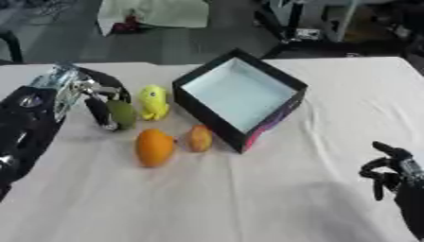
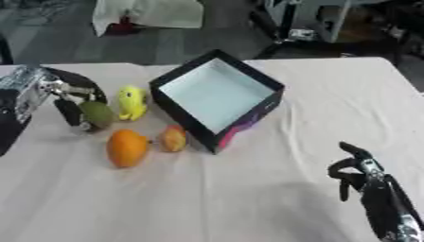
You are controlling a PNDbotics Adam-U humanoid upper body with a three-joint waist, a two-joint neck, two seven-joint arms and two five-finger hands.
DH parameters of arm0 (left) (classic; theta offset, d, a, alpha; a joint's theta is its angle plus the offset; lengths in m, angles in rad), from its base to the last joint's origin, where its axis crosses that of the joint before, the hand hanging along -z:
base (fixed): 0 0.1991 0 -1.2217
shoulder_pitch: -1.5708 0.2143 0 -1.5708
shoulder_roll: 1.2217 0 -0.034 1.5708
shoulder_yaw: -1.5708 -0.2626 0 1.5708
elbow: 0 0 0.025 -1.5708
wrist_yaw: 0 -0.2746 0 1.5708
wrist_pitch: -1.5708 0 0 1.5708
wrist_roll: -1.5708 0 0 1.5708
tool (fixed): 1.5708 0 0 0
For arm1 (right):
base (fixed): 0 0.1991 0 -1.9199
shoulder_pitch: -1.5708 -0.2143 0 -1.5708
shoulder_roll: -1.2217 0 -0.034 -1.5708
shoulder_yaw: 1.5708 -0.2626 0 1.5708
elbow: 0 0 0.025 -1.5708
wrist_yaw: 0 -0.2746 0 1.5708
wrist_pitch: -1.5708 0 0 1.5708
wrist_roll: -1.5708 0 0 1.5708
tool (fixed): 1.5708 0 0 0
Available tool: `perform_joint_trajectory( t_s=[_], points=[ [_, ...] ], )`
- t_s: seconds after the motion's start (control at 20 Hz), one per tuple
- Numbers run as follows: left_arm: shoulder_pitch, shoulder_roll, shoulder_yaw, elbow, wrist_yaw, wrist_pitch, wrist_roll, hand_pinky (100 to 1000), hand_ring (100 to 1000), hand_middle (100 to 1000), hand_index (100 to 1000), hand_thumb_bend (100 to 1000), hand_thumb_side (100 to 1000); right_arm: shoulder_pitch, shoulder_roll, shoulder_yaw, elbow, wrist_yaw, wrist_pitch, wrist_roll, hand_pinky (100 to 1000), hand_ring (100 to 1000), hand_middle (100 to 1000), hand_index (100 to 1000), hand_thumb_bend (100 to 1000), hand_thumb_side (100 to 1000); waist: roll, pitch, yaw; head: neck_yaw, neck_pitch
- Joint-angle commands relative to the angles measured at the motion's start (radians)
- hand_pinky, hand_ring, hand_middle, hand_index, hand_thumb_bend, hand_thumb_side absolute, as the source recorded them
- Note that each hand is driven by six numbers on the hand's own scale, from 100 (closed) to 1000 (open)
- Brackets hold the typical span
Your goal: Pick up objects on the table and place them in the box.
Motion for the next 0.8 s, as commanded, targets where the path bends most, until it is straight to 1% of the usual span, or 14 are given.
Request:
perform_joint_trajectory(
  t_s=[0.05, 0.1, 0.15, 0.2, 0.3, 0.4, 0.5, 0.6, 0.7, 0.8],
  points=[
    [-0.018, 0.012, 0.000, -0.009, -0.081, -0.028, 0.033, 667, 609, 635, 746, 338, 242, -0.007, -0.013, -0.001, -0.011, 0.002, -0.001, 0.006, 739, 234, 512, 890, 100, 1000, 0.009, -0.013, 0.000, -0.001, -0.001],
    [-0.017, 0.012, 0.002, -0.013, -0.103, -0.034, 0.054, 566, 505, 522, 641, 317, 212, -0.007, -0.013, -0.001, -0.010, 0.002, 0.000, 0.006, 739, 237, 513, 890, 100, 1000, 0.009, -0.013, 0.000, -0.001, -0.001],
    [-0.016, 0.012, 0.005, -0.018, -0.122, -0.035, 0.082, 554, 495, 511, 626, 317, 210, -0.007, -0.012, -0.001, -0.010, 0.002, 0.001, 0.007, 739, 237, 512, 890, 100, 1000, 0.009, -0.013, -0.001, -0.001, -0.001],
    [-0.016, 0.014, 0.010, -0.025, -0.136, -0.034, 0.112, 473, 410, 420, 518, 286, 181, -0.007, -0.012, -0.001, -0.010, 0.002, 0.001, 0.007, 739, 237, 512, 891, 100, 1000, 0.008, -0.013, -0.001, -0.002, -0.001],
    [-0.017, 0.022, 0.016, -0.055, -0.159, -0.029, 0.160, 468, 399, 400, 496, 282, 157, -0.007, -0.013, -0.002, -0.011, 0.002, 0.001, 0.008, 739, 237, 511, 890, 100, 1000, 0.008, -0.013, -0.001, -0.001, -0.001],
    [-0.027, 0.035, 0.033, -0.111, -0.172, -0.011, 0.186, 472, 395, 393, 495, 268, 144, -0.006, -0.012, -0.002, -0.010, 0.002, 0.001, 0.008, 739, 237, 511, 890, 100, 1000, 0.008, -0.013, 0.000, -0.001, -0.001],
    [-0.050, 0.045, 0.046, -0.165, -0.177, 0.011, 0.194, 498, 414, 402, 504, 262, 123, -0.005, -0.013, -0.002, -0.010, 0.002, 0.001, 0.009, 739, 237, 511, 890, 100, 1000, 0.008, -0.015, 0.000, 0.003, -0.001],
    [-0.083, 0.044, 0.052, -0.203, -0.192, 0.021, 0.190, 509, 420, 409, 512, 263, 112, -0.003, -0.013, -0.001, -0.009, 0.002, 0.002, 0.009, 739, 237, 510, 890, 100, 1000, 0.008, -0.017, 0.001, 0.006, -0.001],
    [-0.125, 0.022, 0.066, -0.220, -0.205, 0.030, 0.191, 510, 420, 409, 514, 255, 106, -0.002, -0.013, 0.001, -0.008, 0.000, 0.002, 0.012, 739, 237, 510, 890, 100, 1000, 0.007, -0.018, 0.001, 0.007, -0.001],
    [-0.164, -0.022, 0.076, -0.210, -0.215, 0.037, 0.199, 510, 420, 410, 517, 244, 106, -0.001, -0.012, 0.002, -0.007, -0.001, 0.003, 0.014, 739, 237, 510, 890, 100, 1000, 0.006, -0.019, 0.000, 0.011, -0.001]
  ],
)
